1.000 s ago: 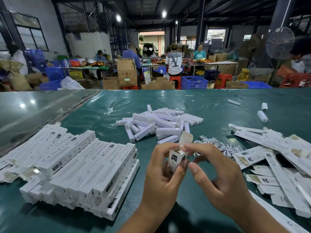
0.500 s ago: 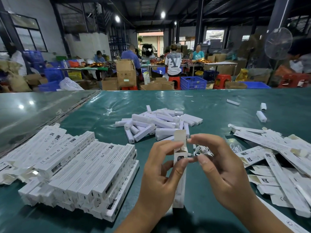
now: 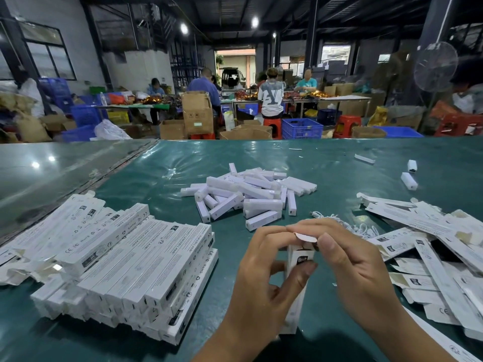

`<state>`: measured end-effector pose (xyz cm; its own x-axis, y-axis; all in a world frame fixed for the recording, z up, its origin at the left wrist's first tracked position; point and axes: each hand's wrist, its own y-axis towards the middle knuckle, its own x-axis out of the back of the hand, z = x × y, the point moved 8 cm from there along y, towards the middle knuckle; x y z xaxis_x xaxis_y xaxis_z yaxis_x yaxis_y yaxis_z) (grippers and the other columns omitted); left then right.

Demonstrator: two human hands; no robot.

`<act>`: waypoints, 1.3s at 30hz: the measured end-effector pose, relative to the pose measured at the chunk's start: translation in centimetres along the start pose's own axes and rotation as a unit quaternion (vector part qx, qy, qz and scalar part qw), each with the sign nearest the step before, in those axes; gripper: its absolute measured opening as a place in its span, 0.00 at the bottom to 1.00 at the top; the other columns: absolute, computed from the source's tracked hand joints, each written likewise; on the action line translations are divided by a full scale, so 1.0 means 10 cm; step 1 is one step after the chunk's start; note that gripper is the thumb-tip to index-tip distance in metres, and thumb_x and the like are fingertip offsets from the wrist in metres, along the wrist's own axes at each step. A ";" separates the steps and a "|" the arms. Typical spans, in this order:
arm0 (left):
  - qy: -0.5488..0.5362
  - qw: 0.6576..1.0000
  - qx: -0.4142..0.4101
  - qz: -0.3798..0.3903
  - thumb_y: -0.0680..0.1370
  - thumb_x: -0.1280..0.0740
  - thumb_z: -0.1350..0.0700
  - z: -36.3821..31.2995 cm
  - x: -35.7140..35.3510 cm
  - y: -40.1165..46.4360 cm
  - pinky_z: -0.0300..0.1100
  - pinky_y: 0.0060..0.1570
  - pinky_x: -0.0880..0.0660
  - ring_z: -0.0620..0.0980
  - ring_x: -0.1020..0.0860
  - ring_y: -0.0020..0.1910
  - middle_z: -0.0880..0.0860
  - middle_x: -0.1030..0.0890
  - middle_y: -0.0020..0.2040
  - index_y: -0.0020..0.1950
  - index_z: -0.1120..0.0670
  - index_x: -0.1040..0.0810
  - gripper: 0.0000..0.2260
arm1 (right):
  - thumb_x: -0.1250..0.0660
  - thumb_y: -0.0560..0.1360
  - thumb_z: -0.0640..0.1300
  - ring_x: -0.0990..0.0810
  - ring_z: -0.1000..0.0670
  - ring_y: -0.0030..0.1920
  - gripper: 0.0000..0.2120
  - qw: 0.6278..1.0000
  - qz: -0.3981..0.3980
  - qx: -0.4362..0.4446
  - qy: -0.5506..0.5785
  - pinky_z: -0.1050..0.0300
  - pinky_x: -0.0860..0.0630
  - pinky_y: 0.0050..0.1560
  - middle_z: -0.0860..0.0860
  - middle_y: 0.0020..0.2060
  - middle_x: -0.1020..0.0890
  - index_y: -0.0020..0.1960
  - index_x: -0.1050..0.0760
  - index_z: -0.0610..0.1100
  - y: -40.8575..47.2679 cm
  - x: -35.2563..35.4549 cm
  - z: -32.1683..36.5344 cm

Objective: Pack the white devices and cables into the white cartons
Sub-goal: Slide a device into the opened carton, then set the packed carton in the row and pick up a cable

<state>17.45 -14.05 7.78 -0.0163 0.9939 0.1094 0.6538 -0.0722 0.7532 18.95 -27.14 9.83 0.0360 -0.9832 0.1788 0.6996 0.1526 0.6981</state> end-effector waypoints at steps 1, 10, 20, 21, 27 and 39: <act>-0.018 1.000 0.018 -0.008 0.79 0.28 0.55 0.03 0.00 -0.01 0.53 0.44 0.18 0.57 0.20 0.59 0.47 0.22 0.59 0.60 0.47 0.26 0.12 | 0.40 0.82 0.57 0.17 0.51 0.58 0.15 1.000 -0.004 0.002 -0.006 0.66 0.25 0.58 0.55 0.52 0.15 0.56 0.16 0.55 0.00 0.01 0.01; -0.011 0.997 0.071 -0.017 0.77 0.29 0.40 0.13 0.01 -0.03 0.39 0.45 0.20 0.49 0.20 0.58 0.41 0.21 0.56 0.59 0.36 0.31 0.15 | 0.29 0.77 0.47 0.16 0.55 0.53 0.08 0.981 -0.022 0.102 -0.165 0.65 0.23 0.53 0.57 0.51 0.15 0.56 0.16 0.48 -0.01 0.05 0.14; 0.032 0.999 0.022 -0.009 0.77 0.31 0.40 0.06 -0.02 -0.05 0.32 0.43 0.23 0.43 0.21 0.58 0.38 0.23 0.59 0.60 0.32 0.33 0.16 | 0.32 0.79 0.50 0.15 0.50 0.51 0.09 0.986 -0.039 0.075 -0.144 0.59 0.22 0.50 0.58 0.49 0.14 0.55 0.15 0.51 -0.02 0.09 0.10; 0.032 0.999 0.024 -0.010 0.77 0.31 0.39 0.07 -0.02 -0.05 0.31 0.42 0.23 0.43 0.21 0.58 0.37 0.23 0.59 0.60 0.32 0.34 0.16 | 0.32 0.79 0.49 0.15 0.51 0.51 0.09 0.985 -0.037 0.080 -0.145 0.59 0.22 0.50 0.58 0.49 0.14 0.55 0.15 0.51 -0.02 0.08 0.11; 0.022 0.999 0.035 -0.010 0.78 0.31 0.40 0.12 0.00 -0.07 0.33 0.43 0.22 0.46 0.20 0.58 0.38 0.22 0.59 0.61 0.33 0.34 0.16 | 0.34 0.80 0.45 0.17 0.52 0.53 0.11 0.966 -0.014 0.151 -0.207 0.59 0.22 0.51 0.54 0.52 0.16 0.58 0.16 0.45 -0.06 0.03 0.17; 0.068 0.994 -0.082 0.000 0.82 0.32 0.55 -0.01 0.00 -0.05 0.51 0.44 0.18 0.53 0.19 0.57 0.43 0.28 0.65 0.65 0.47 0.30 0.13 | 0.32 0.77 0.46 0.17 0.54 0.48 0.13 0.973 -0.009 0.137 -0.185 0.62 0.22 0.50 0.59 0.54 0.16 0.62 0.23 0.49 -0.07 0.05 0.15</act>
<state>17.05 -14.02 7.44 -0.1258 0.9741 0.1880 0.5226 -0.0961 0.8472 17.42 -27.61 10.52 -0.2694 -0.8901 0.3675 0.4800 0.2068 0.8526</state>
